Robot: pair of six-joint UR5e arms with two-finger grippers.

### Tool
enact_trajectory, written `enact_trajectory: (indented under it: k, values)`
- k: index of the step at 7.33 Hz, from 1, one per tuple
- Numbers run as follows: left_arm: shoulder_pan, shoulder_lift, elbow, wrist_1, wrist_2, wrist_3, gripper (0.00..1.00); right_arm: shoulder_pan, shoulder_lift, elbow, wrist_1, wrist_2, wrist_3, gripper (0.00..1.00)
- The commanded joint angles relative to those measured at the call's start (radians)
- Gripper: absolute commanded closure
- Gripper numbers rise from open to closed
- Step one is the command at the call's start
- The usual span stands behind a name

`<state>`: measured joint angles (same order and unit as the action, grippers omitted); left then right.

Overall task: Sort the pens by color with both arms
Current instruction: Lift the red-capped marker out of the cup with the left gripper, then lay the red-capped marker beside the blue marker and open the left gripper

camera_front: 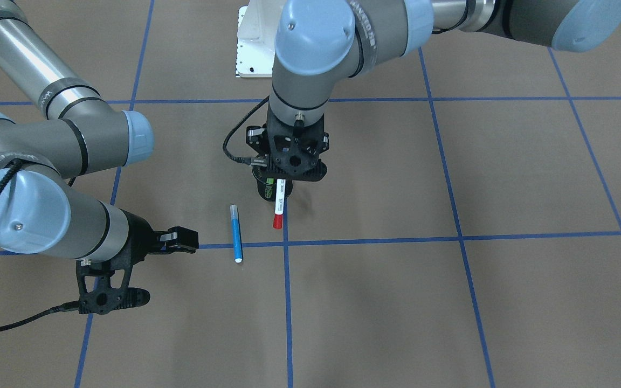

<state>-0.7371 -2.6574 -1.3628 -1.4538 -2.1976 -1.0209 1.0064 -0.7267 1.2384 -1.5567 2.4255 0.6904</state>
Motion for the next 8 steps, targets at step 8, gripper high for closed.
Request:
enact_trajectory:
  k: [8]
  values:
    - [0.057,-0.116,0.370,-0.272,0.045,0.012,0.76,0.044,0.007,0.012,-0.005,0.026,0.003,0.02]
